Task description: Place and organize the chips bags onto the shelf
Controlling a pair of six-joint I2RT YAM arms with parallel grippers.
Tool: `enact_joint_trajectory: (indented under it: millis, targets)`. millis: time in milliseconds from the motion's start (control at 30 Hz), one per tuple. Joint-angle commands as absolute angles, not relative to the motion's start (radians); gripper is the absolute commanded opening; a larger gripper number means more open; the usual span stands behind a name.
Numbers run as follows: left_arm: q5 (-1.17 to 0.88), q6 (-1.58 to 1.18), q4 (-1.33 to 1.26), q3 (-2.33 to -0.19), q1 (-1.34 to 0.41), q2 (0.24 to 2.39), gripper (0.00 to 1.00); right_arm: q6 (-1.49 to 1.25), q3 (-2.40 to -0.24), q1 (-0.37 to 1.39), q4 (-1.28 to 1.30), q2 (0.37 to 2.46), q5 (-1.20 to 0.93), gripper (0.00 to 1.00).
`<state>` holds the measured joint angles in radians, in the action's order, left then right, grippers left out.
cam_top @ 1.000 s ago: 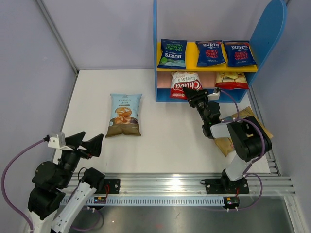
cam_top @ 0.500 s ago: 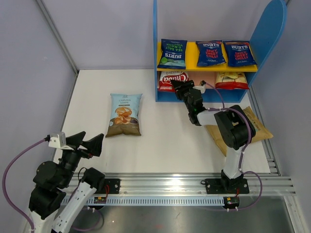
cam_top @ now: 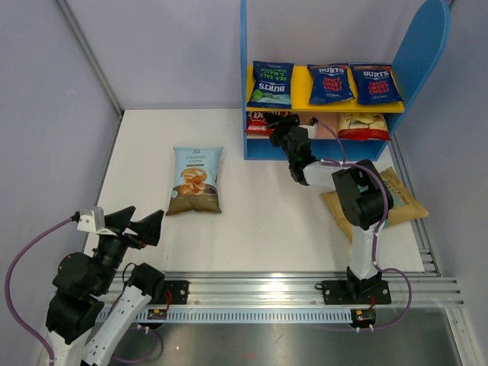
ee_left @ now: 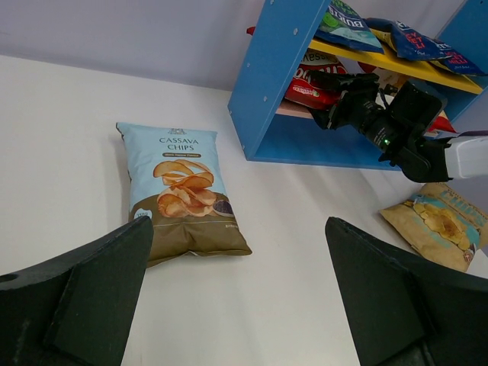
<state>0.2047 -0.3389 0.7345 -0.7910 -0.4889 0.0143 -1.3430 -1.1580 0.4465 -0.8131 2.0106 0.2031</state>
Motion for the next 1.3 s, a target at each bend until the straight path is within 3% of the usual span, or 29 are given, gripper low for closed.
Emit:
enact_joint_trajectory:
  millis: [0,167,367,500,833,967,1133,1267]
  targets:
    - [0.179,-0.319,0.689,-0.788,-0.482,-0.038,0.99,-1.358,-1.203,0.454,-0.744,2.046,0.242,0.65]
    - [0.178,-0.319,0.686,-0.787,-0.482,-0.04,0.99,-1.365,-1.161,0.454,-0.723,1.984,0.248,0.76]
    - [0.181,-0.319,0.686,-0.787,-0.482,-0.04,0.99,-1.358,-1.089,0.454,-0.591,1.872,0.268,0.83]
    - [0.19,-0.322,0.689,-0.788,-0.482,-0.04,0.99,-1.355,-1.036,0.453,-0.537,1.816,0.284,0.94]
    - [0.192,-0.324,0.689,-0.79,-0.482,-0.029,0.99,-1.393,-1.043,0.443,-0.428,1.763,0.204,0.91]
    - [0.193,-0.325,0.69,-0.788,-0.482,-0.025,0.99,-1.41,-1.081,0.443,-0.307,1.734,0.176,0.96]
    - [0.192,-0.327,0.689,-0.79,-0.482,-0.023,0.99,-1.413,-1.054,0.443,-0.279,1.658,0.179,0.95]
    - [0.192,-0.327,0.69,-0.79,-0.482,-0.021,0.99,-1.407,-1.019,0.443,-0.299,1.608,0.187,0.86]
